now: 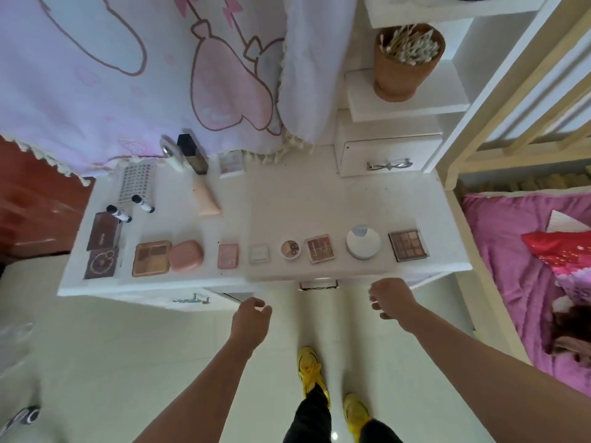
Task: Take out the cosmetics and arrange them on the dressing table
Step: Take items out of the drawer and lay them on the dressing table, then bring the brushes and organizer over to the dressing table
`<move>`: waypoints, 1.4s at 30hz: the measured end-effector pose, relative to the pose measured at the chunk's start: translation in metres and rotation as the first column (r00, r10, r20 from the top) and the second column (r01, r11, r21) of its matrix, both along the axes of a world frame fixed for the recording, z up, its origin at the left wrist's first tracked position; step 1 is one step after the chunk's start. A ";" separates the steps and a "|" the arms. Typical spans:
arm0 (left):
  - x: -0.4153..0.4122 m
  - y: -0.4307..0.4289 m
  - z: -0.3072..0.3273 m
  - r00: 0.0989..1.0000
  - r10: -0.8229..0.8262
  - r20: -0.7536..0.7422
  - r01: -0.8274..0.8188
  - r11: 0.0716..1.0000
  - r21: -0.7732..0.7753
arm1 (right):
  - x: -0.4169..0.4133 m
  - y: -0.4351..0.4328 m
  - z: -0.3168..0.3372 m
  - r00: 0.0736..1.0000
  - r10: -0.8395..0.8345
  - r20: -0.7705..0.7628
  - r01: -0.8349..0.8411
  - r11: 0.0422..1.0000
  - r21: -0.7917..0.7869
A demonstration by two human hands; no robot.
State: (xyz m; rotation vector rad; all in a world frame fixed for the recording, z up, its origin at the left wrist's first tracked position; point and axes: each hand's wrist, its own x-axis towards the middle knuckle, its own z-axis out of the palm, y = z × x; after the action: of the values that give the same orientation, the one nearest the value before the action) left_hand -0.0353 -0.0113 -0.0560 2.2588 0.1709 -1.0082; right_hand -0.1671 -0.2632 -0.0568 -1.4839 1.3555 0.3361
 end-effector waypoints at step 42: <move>-0.785 0.775 0.218 0.344 0.868 0.359 -0.820 0.091 0.565 | -0.386 1.041 0.228 -0.912 -0.012 -0.411 0.267 -0.778 -0.569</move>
State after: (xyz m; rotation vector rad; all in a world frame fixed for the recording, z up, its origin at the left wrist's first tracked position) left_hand -0.8200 0.7632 0.1618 2.0161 1.9793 -0.2976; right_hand -0.5535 0.7781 0.1709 1.8369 2.2297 -0.4724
